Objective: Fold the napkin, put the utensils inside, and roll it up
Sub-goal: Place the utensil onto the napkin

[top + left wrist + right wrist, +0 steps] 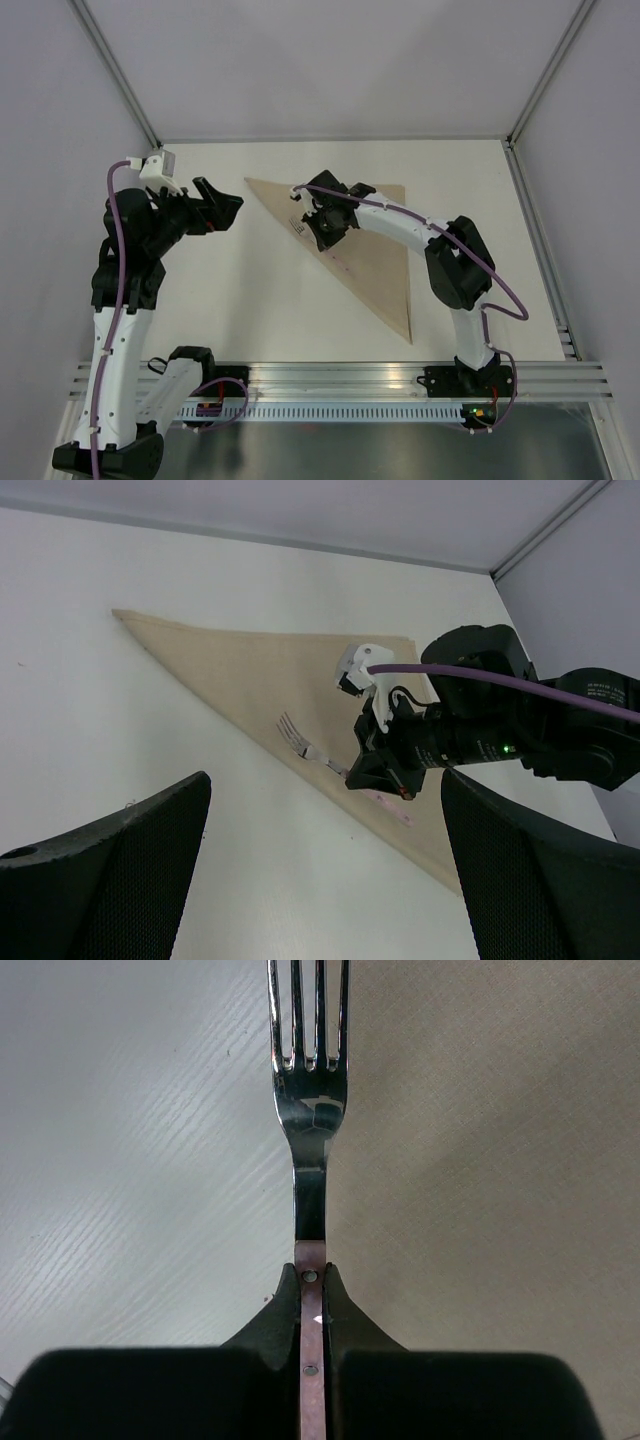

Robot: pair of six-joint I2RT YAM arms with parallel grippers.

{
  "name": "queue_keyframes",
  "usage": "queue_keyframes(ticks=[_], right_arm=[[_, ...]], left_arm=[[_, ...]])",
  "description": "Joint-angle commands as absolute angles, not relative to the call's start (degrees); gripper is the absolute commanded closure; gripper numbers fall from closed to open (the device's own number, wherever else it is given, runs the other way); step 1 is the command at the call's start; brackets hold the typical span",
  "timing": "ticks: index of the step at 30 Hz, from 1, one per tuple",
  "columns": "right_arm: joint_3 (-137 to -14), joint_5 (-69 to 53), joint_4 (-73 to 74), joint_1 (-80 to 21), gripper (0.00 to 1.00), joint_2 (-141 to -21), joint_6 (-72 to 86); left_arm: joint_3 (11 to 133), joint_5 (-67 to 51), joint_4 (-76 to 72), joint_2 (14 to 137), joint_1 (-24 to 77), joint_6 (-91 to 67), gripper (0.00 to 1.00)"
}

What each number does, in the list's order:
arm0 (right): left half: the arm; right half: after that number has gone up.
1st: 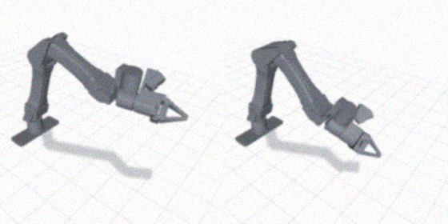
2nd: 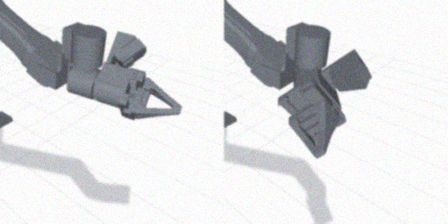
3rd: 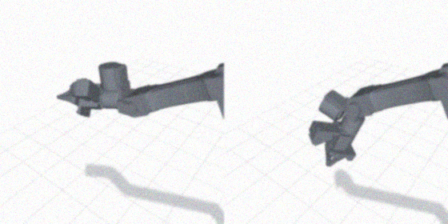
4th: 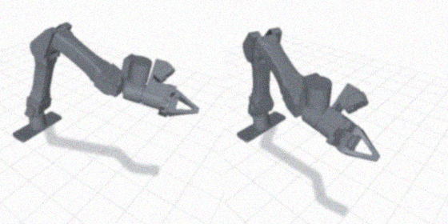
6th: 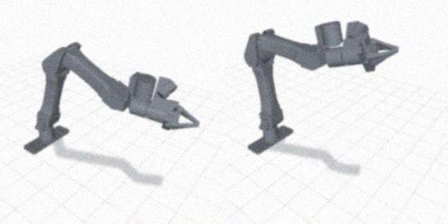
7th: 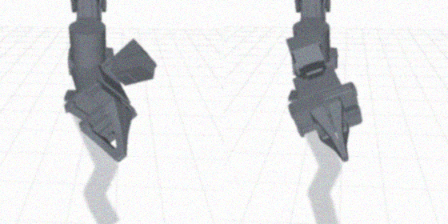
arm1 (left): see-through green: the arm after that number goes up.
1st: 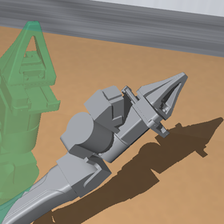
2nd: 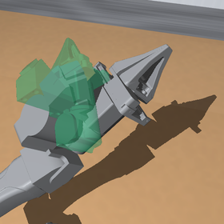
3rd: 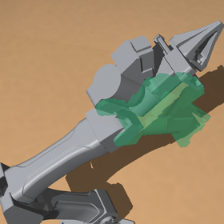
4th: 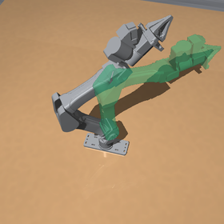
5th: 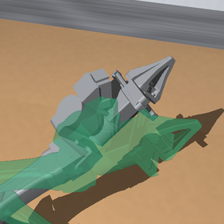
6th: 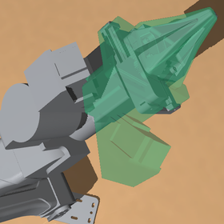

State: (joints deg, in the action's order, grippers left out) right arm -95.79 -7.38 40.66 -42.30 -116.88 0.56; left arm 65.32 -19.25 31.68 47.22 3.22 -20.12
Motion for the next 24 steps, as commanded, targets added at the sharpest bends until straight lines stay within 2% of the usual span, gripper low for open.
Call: queue_keyframes(ticks=[1,24], right_arm=[[-94.66,-3.43,37.18,-42.98,0.99,-117.42,4.48],[-95.27,-2.46,34.01,-42.72,1.00,-122.08,5.80]], left_arm=[[67.06,-18.11,32.96,46.32,2.99,-20.13,0.00],[66.27,-17.75,33.14,46.85,2.99,-19.07,0.00]])
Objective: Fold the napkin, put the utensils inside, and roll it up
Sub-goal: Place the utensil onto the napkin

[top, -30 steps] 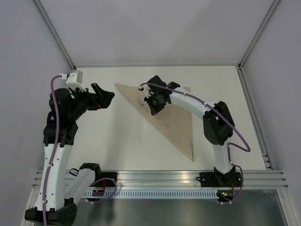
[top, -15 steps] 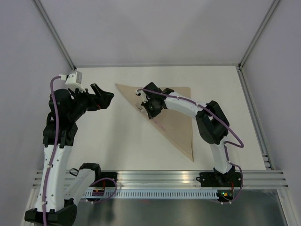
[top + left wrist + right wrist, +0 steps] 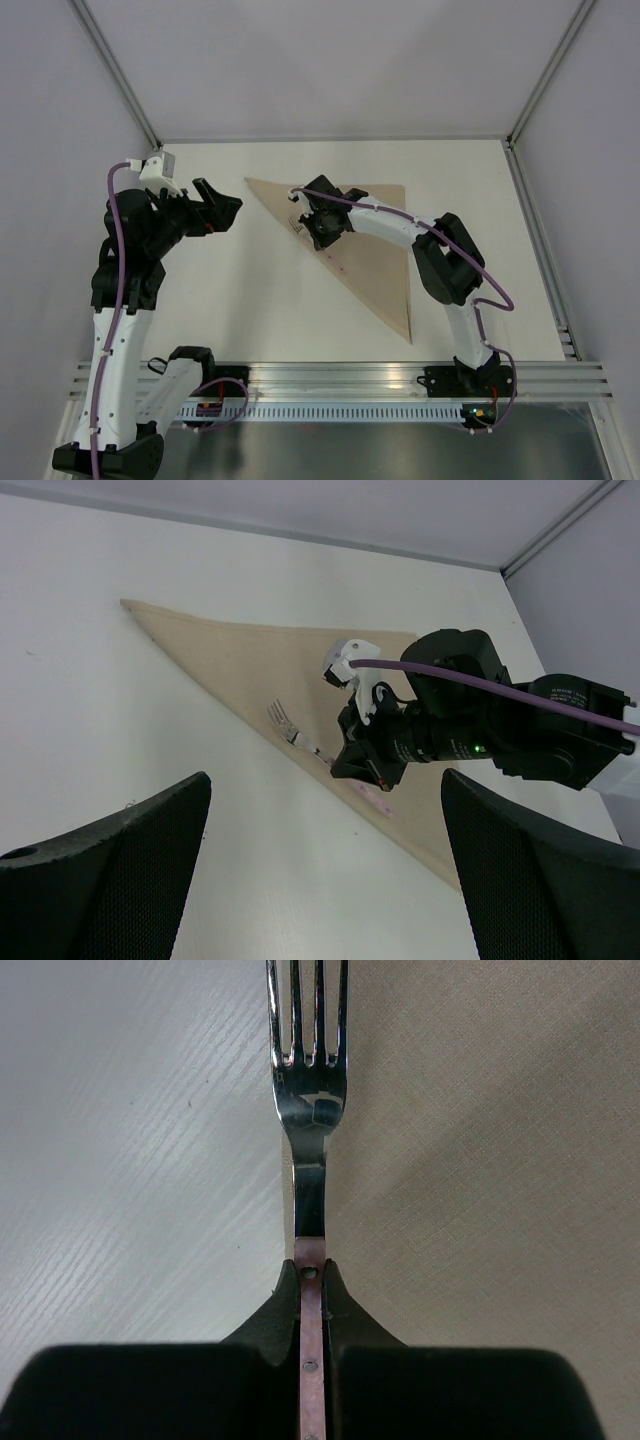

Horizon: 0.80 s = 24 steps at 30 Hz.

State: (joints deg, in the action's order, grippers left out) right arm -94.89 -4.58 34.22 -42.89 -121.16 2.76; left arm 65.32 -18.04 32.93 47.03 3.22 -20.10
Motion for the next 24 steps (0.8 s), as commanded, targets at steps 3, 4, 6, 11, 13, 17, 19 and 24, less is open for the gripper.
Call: queue_keyframes(ticks=[3,4,6,11,13,17,19,24], right_arm=[[-95.27,-2.64,33.93,-42.54,1.00,-122.34,5.54],[-95.36,-2.64,33.93,-42.45,1.00,-122.43,5.36],[-95.36,-2.64,33.93,-42.36,1.00,-122.96,5.54],[-95.19,-2.99,33.66,-41.75,1.00,-123.66,5.36],[-95.19,-3.16,33.66,-41.66,1.00,-123.84,4.92],[-95.01,-3.16,33.66,-41.66,1.00,-124.10,4.48],[-94.83,-3.34,33.75,-41.66,1.00,-124.01,4.48],[-94.92,-3.52,33.75,-41.66,1.00,-124.19,4.66]], left_arm=[[66.18,-17.84,33.22,47.11,2.99,-19.07,0.00],[66.09,-17.75,33.14,46.94,2.99,-19.07,0.00],[65.92,-17.84,33.22,47.02,2.99,-19.16,0.00],[65.57,-17.75,33.13,46.76,2.99,-18.90,0.00],[65.48,-17.75,33.14,46.76,2.90,-18.90,0.00],[65.39,-17.75,33.13,46.85,2.90,-18.81,0.00],[65.30,-17.75,33.05,46.85,2.99,-18.90,0.00],[65.21,-17.67,33.05,46.85,2.90,-18.90,0.00]])
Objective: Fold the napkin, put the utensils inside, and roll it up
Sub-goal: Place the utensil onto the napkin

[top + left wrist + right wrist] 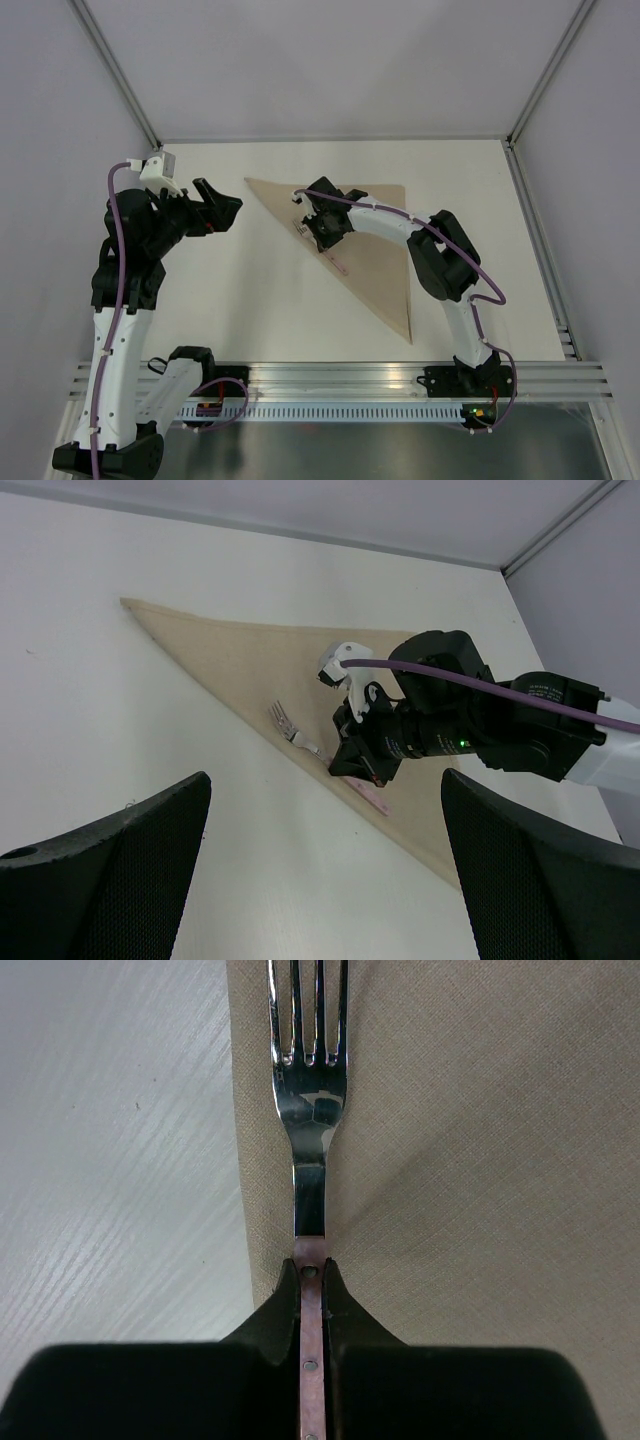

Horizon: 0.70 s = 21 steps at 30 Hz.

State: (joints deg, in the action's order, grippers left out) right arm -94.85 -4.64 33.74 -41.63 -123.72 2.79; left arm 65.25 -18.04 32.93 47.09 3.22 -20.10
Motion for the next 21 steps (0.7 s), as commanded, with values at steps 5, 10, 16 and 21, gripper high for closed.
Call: queue_keyframes(ticks=[5,10,16,21], right_arm=[[-95.62,-4.22,34.19,-41.57,0.99,-124.54,4.48],[-95.98,-3.96,34.80,-41.57,0.89,-124.72,3.96],[-97.03,-4.39,35.51,-41.57,0.63,-123.49,3.52],[-98.87,-5.97,37.35,-41.57,0.57,-122.26,3.78]], left_arm=[[64.95,-17.49,32.96,46.85,2.99,-18.81,0.00],[64.95,-17.40,32.70,47.02,2.99,-18.90,0.00],[64.95,-17.31,32.26,46.93,2.99,-19.16,0.00],[65.04,-17.58,32.17,47.02,2.99,-19.25,0.00]])
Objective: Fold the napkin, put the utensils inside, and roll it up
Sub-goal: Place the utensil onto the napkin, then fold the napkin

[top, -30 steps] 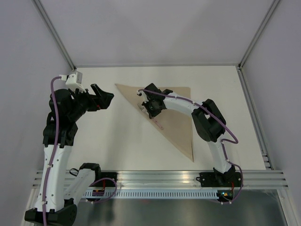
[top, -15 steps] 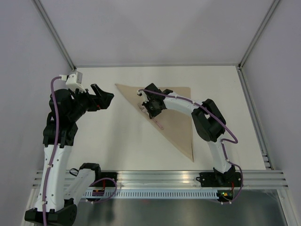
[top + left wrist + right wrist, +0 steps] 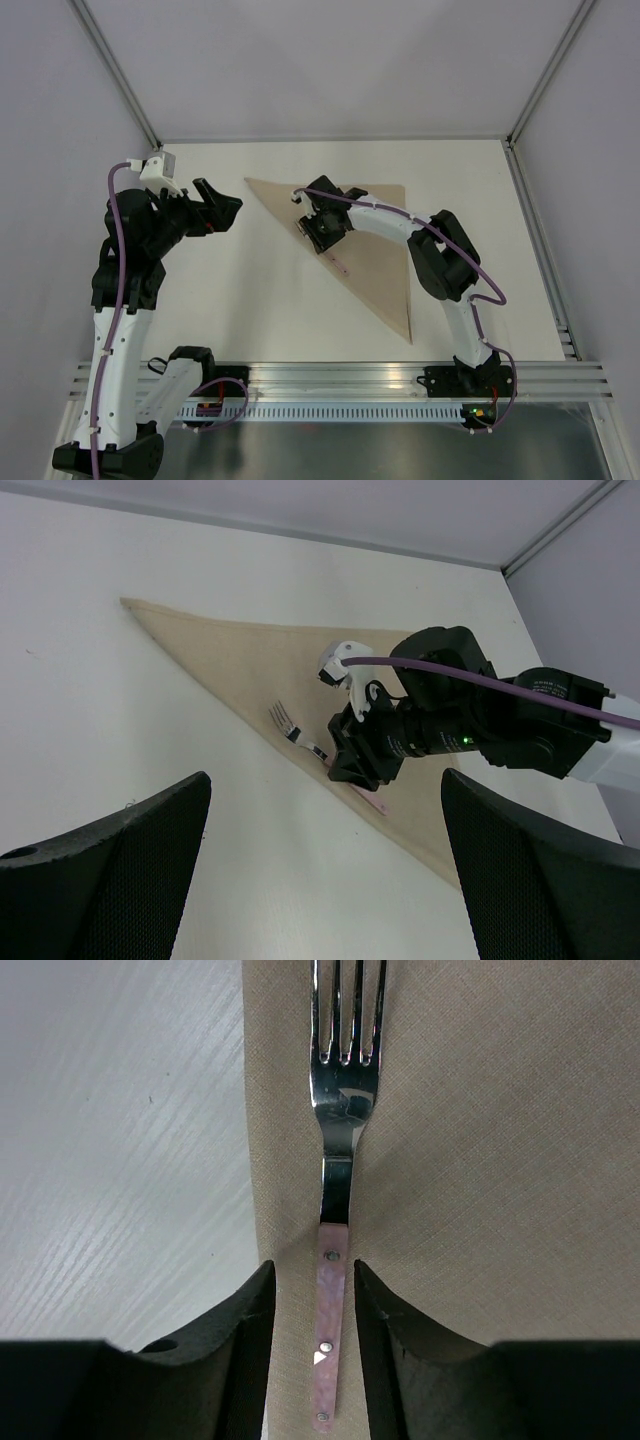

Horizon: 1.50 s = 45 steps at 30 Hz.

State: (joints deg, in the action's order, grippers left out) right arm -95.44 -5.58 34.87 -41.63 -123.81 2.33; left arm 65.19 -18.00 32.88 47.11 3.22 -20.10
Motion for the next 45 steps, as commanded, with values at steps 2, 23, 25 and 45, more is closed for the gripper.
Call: queue_keyframes(ticks=[2,23,25,45], right_arm=[[-100.63,-5.37,38.23,-41.49,0.57,-121.56,3.52],[-96.86,-25.48,39.56,-2.03,0.52,-100.12,6.07],[-94.14,-26.36,38.24,1.82,0.52,-98.97,6.33],[-88.51,-26.19,34.37,7.29,0.53,-95.89,5.54]], left_arm=[[64.95,-19.41,31.20,47.02,2.99,-18.81,0.00],[42.39,21.96,-9.46,63.43,64.05,-0.72,0.05],[39.91,24.52,-18.96,65.91,70.27,4.37,0.05],[41.57,32.87,-50.62,104.93,93.34,25.66,0.13]])
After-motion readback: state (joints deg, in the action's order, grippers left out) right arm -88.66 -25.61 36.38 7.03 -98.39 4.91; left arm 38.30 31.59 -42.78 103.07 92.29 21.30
